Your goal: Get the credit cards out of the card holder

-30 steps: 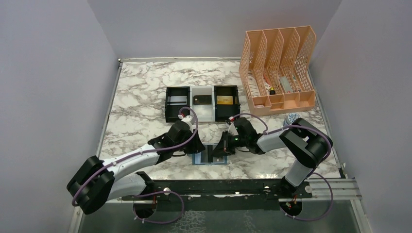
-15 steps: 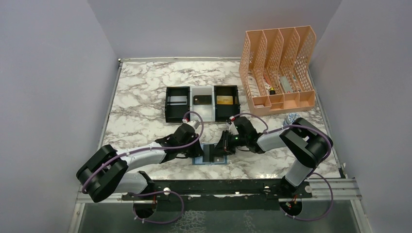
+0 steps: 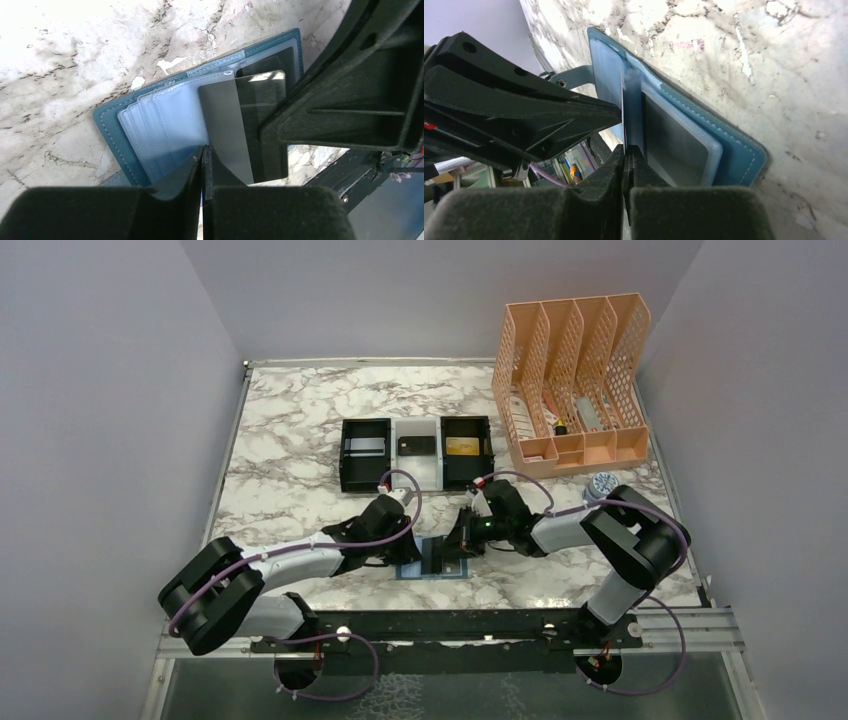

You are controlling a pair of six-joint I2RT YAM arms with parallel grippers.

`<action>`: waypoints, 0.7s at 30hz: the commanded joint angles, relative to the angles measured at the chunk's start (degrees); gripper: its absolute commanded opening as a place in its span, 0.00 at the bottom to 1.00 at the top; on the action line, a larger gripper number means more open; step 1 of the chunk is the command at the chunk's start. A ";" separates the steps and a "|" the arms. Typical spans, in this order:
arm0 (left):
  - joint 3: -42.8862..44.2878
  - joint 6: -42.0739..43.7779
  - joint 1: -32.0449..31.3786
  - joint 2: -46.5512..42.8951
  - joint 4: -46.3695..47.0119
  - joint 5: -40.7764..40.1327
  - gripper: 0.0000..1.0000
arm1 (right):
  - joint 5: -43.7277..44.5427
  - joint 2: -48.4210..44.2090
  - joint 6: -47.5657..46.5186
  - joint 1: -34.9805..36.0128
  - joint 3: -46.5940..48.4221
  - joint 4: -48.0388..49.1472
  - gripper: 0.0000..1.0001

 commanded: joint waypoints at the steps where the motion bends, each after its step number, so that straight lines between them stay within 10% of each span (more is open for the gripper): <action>1: -0.46 0.92 -0.37 -0.49 -7.72 -5.28 0.06 | 3.00 -4.03 -3.34 -0.45 -0.33 -5.19 0.01; 11: 0.68 0.23 -0.44 -6.16 -11.95 -8.56 0.10 | 0.15 -4.62 -4.10 -1.16 0.19 -6.27 0.01; 21: 2.23 1.49 -2.61 -8.98 -1.84 -1.29 0.34 | -0.12 -0.49 -4.19 -1.18 1.92 -4.55 0.01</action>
